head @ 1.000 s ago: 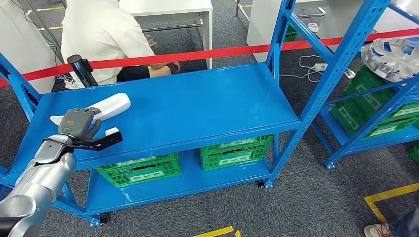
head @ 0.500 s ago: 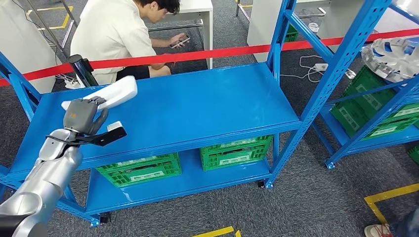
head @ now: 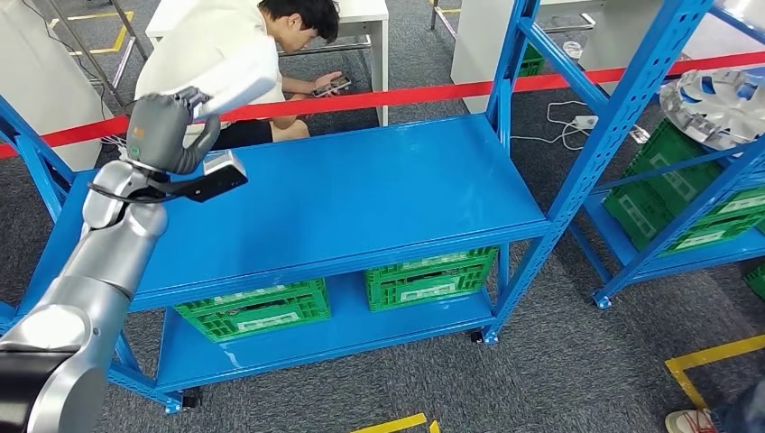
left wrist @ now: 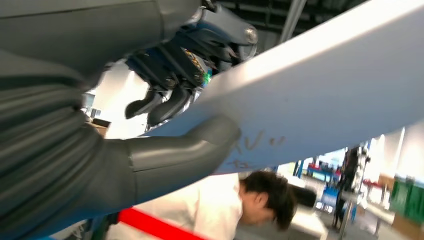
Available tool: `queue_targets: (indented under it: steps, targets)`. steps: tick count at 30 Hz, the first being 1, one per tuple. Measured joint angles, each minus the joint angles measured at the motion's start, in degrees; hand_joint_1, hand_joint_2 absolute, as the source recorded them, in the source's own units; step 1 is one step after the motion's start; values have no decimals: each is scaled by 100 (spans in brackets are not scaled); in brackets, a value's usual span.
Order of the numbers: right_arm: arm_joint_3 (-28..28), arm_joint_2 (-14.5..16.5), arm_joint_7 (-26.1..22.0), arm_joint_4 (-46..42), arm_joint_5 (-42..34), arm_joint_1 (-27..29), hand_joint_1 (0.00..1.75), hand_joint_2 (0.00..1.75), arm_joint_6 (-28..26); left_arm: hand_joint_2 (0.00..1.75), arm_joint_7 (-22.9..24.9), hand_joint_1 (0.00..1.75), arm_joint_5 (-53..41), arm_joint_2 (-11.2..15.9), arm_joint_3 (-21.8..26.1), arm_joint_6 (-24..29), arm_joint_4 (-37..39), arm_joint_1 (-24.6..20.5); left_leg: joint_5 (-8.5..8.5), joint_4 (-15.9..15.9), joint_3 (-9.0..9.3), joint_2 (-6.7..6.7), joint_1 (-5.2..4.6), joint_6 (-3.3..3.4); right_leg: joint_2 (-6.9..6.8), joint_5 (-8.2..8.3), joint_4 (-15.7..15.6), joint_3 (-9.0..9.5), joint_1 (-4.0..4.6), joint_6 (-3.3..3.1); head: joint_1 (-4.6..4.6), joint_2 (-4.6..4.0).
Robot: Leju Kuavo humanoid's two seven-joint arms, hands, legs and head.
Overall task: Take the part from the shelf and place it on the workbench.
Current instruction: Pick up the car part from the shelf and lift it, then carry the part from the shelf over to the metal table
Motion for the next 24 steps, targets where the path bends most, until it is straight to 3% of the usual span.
queue_targets:
  steps: [7, 13, 15, 18, 19, 20, 21, 24]
  targets:
    - [-2, -4, -1, 0, 15, -1, 0, 0, 40, 175, 338, 175, 532, 8, -489, -701, -622, -198, -5, 14, -17, 0, -34, 23, 1, 14, -2, 0, -26, 26, 1, 0]
    - [-2, -5, -12, 0, 28, -5, 0, 0, 46, 175, 390, 175, 767, 85, -829, -811, -798, -231, 33, 4, -34, 7, -56, 128, 1, 31, -7, 1, -66, 110, -1, 0]
    - [-2, -8, -17, 0, 31, -5, 0, 0, 45, 175, 411, 175, 811, 92, -904, -806, -817, -236, 113, -55, -8, 25, -20, 186, 1, -139, 183, -78, -61, 144, 13, 0]
    - [-2, -9, -15, 0, 36, -1, 0, 0, 43, 175, 484, 175, 866, 99, -1007, -771, -807, -231, 164, -70, -58, 41, -4, 228, 0, -728, 1178, -471, -71, 182, 42, 0]
    - [-2, -9, -10, 0, 36, 1, 0, 0, 43, 175, 503, 175, 874, 102, -1039, -759, -792, -220, 169, -55, -83, 41, -2, 226, 0, -828, 1466, -574, -79, 196, 46, 0]
    - [-2, -9, -3, 0, 36, 1, 0, 0, 43, 175, 514, 175, 878, 104, -1069, -750, -775, -206, 173, -35, -109, 40, 3, 220, -1, -825, 1573, -592, -86, 208, 50, 0]
    - [-2, -11, 3, 0, 36, -1, 0, 0, 44, 175, 523, 175, 880, 108, -1093, -743, -759, -194, 173, -7, -135, 40, 11, 208, -3, -727, 1463, -505, -94, 215, 54, 0]
    - [-2, -15, 12, 0, 36, -12, 0, 0, 50, 175, 540, 175, 883, 132, -1136, -713, -732, -188, 150, 102, -227, 35, 28, 122, -5, -371, 484, 53, -109, 204, 64, 0]
